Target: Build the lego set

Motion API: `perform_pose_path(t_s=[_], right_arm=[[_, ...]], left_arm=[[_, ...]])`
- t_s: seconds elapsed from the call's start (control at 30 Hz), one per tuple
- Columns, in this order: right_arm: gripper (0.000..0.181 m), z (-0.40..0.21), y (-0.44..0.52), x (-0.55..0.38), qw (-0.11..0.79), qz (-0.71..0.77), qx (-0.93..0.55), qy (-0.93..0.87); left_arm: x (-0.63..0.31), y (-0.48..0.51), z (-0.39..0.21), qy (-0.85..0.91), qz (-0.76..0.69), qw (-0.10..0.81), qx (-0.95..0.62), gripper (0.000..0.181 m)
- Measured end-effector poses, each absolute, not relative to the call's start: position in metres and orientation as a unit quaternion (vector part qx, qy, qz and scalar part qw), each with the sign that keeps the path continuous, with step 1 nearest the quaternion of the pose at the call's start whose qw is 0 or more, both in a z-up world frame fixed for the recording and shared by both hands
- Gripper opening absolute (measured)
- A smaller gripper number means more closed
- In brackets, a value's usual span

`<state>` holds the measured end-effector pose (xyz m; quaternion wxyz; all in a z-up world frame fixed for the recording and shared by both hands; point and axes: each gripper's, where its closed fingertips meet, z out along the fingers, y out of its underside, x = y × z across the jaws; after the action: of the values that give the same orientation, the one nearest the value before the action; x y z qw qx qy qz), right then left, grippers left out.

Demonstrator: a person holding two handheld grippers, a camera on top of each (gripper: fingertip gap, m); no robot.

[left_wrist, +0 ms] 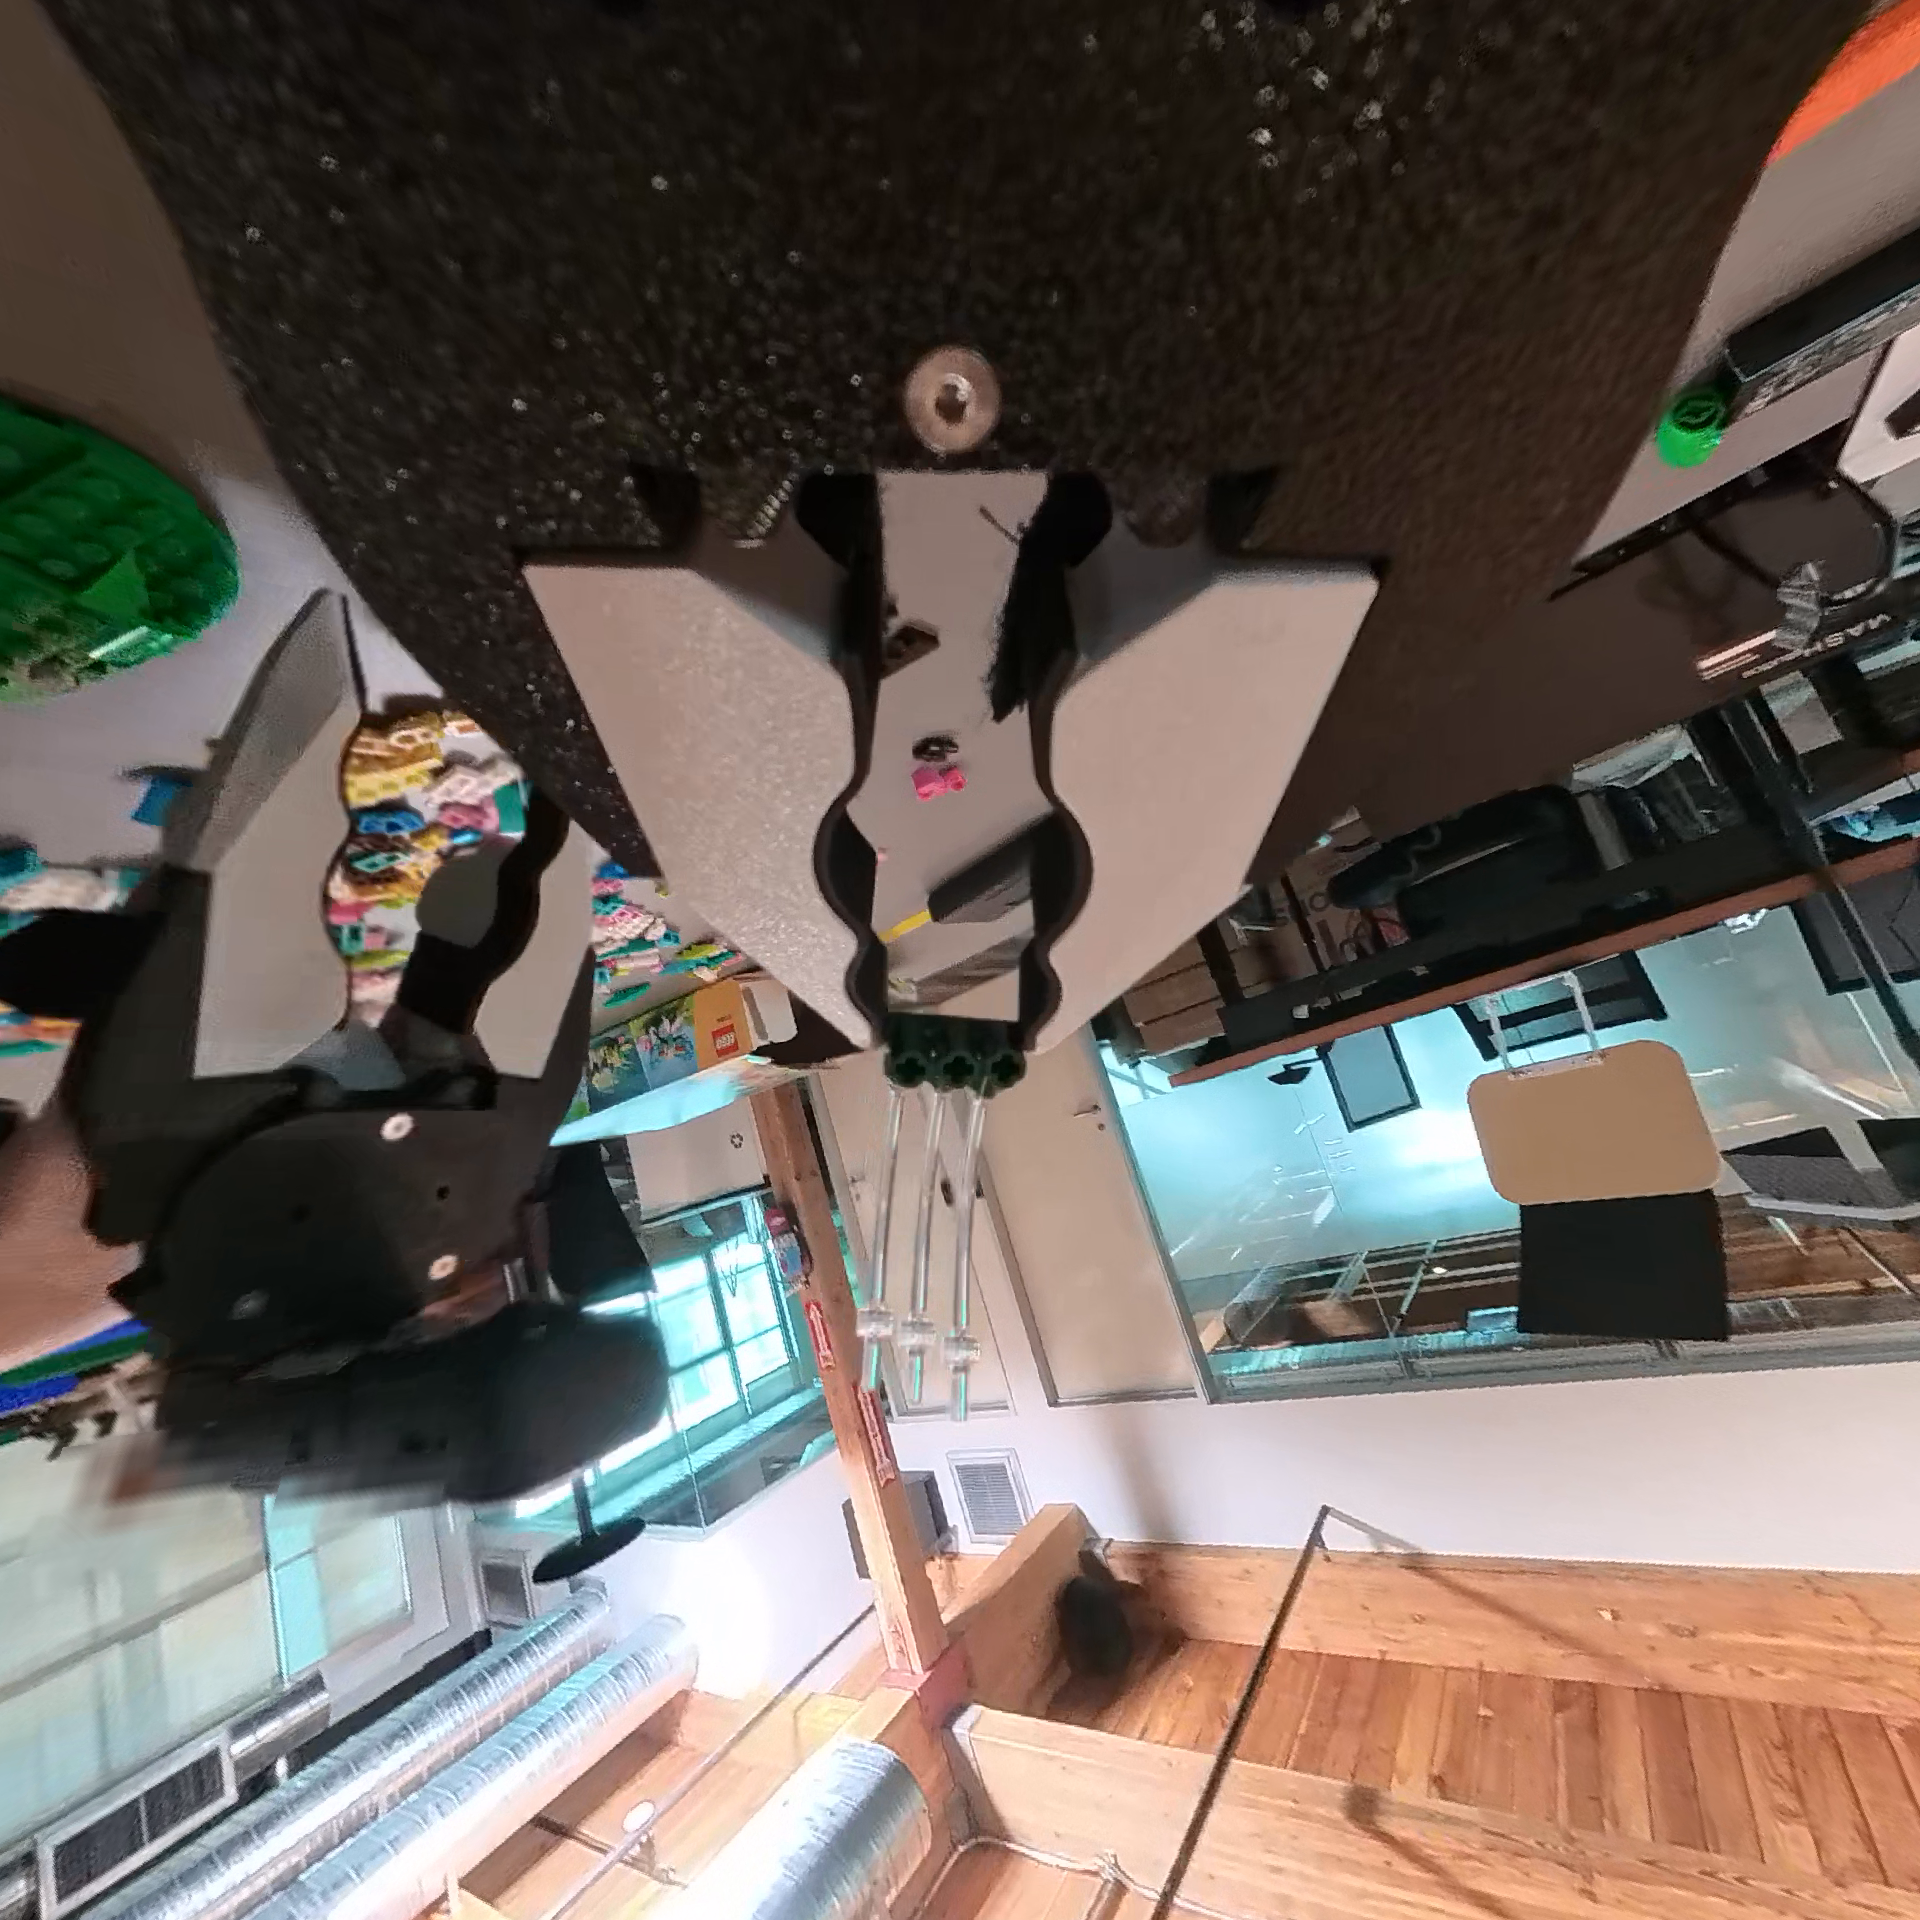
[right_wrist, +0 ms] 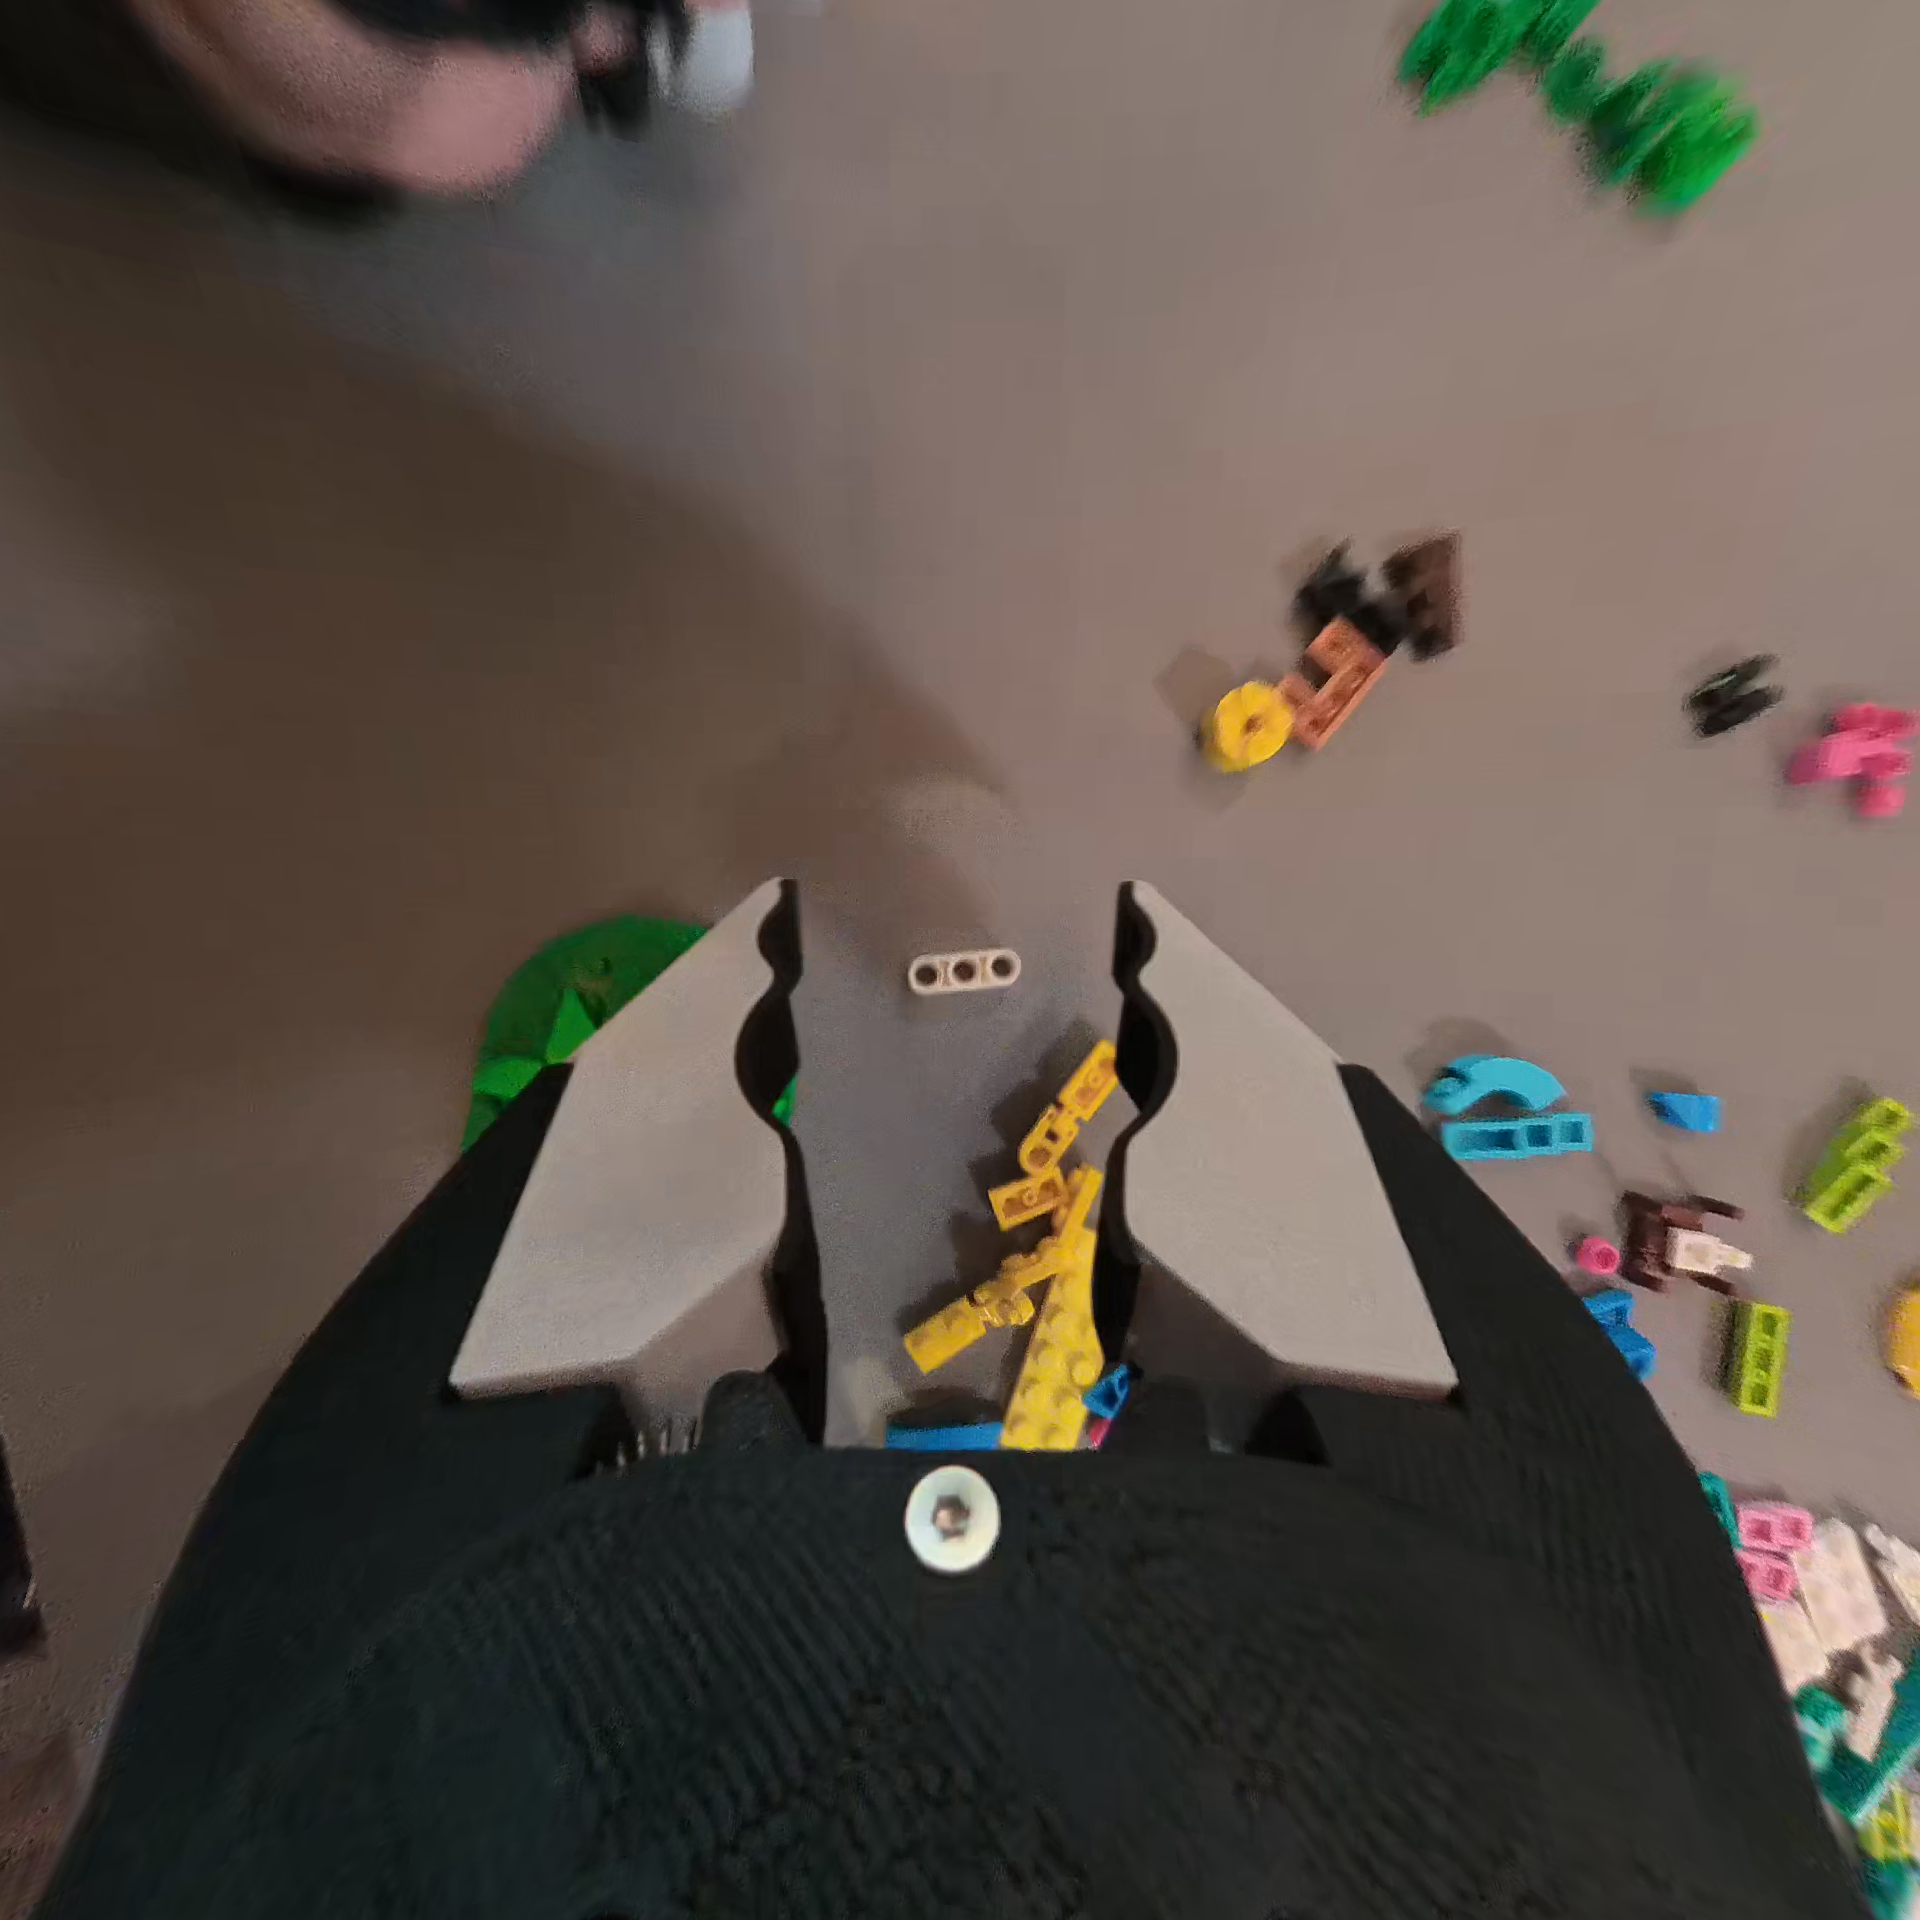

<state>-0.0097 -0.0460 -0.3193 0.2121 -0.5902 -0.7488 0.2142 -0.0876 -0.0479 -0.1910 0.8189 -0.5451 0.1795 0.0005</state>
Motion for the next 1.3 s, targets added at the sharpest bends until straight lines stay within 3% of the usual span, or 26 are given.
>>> perform_pose_path(t_s=[0.03,0.17,0.3,0.53,0.83,1.17,1.3], right_arm=[[0.064,-0.303,-0.045,-0.016,0.254,0.237,-0.589,-0.730],[0.063,-0.199,-0.034,-0.048,0.495,0.338,-0.564,-0.568],[0.049,-0.134,-0.046,-0.058,0.613,0.407,-0.510,-0.445],[0.014,-0.123,-0.057,-0.070,0.658,0.408,-0.490,-0.400],[0.007,-0.123,-0.052,-0.066,0.698,0.349,-0.486,-0.393],[0.007,-0.124,-0.049,-0.065,0.725,0.315,-0.482,-0.379],[0.033,-0.125,-0.053,-0.065,0.716,0.334,-0.477,-0.384]], left_arm=[[-0.089,-0.049,-0.188,0.175,0.000,0.823,-0.540,0.022],[-0.086,-0.055,-0.182,0.162,-0.028,0.834,-0.527,0.023],[-0.073,-0.061,-0.180,0.183,-0.036,0.837,-0.515,0.022],[-0.069,-0.062,-0.181,0.194,-0.033,0.837,-0.511,0.022],[-0.065,-0.063,-0.181,0.199,-0.035,0.836,-0.510,0.023],[-0.065,-0.061,-0.182,0.198,-0.035,0.835,-0.512,0.022],[-0.064,-0.061,-0.181,0.198,-0.036,0.835,-0.512,0.022]])
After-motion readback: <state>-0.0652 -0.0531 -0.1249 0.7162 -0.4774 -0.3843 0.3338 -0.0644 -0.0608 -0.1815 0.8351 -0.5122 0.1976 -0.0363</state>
